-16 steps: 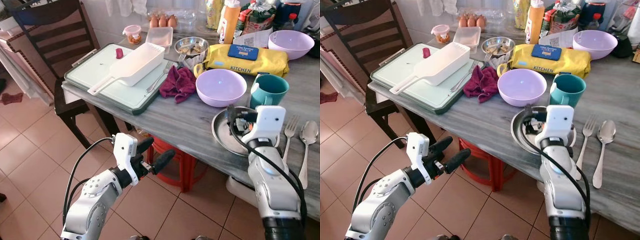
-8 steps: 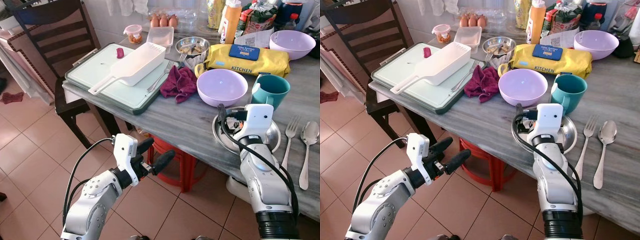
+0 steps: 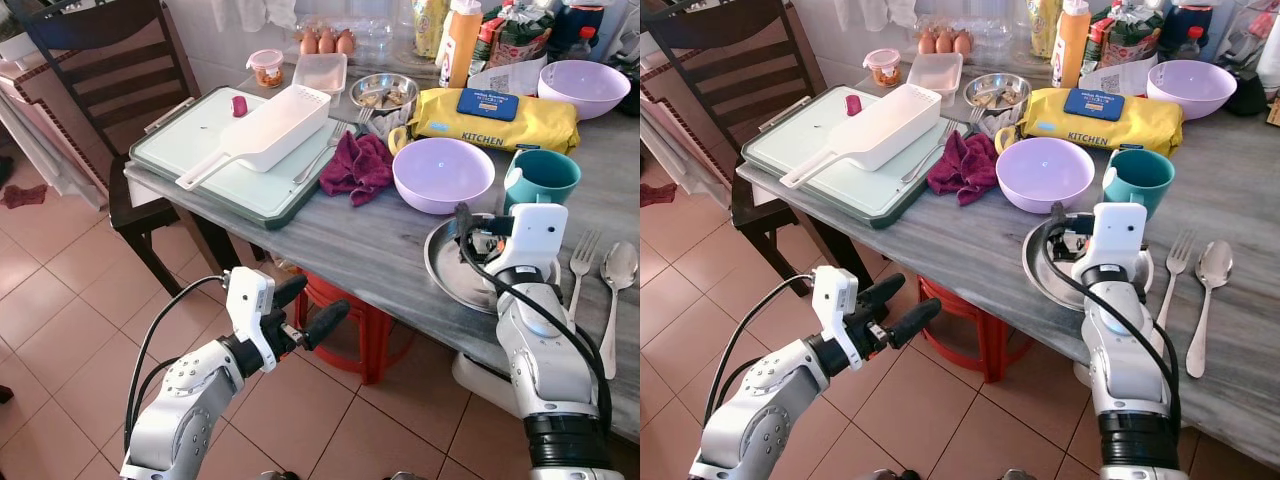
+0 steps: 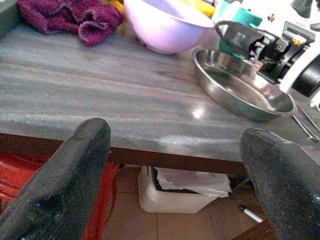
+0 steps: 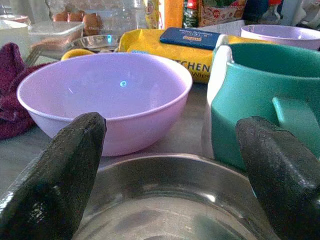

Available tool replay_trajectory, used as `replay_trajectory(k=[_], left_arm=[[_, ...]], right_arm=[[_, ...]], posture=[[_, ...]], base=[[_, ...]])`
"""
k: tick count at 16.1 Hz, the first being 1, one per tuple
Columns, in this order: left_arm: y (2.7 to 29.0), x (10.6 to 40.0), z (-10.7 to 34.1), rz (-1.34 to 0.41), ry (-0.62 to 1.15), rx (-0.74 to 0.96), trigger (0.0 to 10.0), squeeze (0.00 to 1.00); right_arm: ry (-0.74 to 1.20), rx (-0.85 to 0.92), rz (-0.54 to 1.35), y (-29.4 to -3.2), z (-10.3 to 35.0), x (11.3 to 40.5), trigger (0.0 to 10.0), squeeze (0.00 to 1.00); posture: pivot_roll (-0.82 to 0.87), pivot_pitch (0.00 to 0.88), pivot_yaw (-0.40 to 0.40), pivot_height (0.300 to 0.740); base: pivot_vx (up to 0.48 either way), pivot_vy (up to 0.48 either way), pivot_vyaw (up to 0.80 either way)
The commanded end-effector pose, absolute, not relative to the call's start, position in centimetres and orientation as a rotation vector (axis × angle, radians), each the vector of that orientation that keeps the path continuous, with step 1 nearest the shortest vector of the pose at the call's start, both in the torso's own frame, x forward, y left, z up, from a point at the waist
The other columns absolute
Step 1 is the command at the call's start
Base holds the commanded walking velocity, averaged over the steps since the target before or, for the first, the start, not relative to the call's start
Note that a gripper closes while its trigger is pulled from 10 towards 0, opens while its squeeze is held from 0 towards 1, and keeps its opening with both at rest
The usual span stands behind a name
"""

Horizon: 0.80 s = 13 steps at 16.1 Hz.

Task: Setting the table

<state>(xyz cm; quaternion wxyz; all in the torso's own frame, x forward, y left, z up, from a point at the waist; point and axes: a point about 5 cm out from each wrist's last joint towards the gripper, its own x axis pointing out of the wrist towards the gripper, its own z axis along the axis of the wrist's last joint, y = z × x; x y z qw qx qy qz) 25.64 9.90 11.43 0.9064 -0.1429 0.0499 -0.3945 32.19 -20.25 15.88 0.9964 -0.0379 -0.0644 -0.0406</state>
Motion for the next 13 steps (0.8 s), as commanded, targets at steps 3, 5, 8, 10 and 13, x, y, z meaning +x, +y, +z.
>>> replay_trajectory(k=[3,5,8,10,13], left_arm=[[10.2,25.4,11.5,-0.819,0.106,-0.273,10.0,0.00],[10.2,25.4,11.5,-0.820,0.108,-0.271,10.0,0.00],[10.2,25.4,11.5,-0.824,0.109,-0.267,10.0,0.00],[10.2,25.5,11.5,-0.826,0.111,-0.265,10.0,0.00],[10.3,25.6,11.4,-0.823,0.110,-0.263,10.0,0.00]], right_arm=[[-0.154,-0.081,-0.100,-21.0,16.5,32.3,10.0,1.00],[-0.157,-0.086,-0.109,-21.2,16.5,32.3,10.0,1.00],[-0.158,-0.087,-0.119,-21.4,16.4,32.1,10.0,1.00],[-0.176,-0.079,-0.104,-20.9,16.6,32.0,10.0,1.00],[-0.216,-0.058,-0.042,-19.3,17.4,32.0,10.0,1.00]], posture=[[-0.05,0.145,0.105,0.740],[-0.05,0.145,0.108,0.740],[-0.05,0.144,0.113,0.740],[-0.05,0.141,0.112,0.740],[-0.04,0.136,0.107,0.740]], base=[[0.000,0.000,0.00],[0.000,0.000,0.00],[0.000,0.000,0.00],[0.000,0.000,0.00],[0.000,0.000,0.00]])
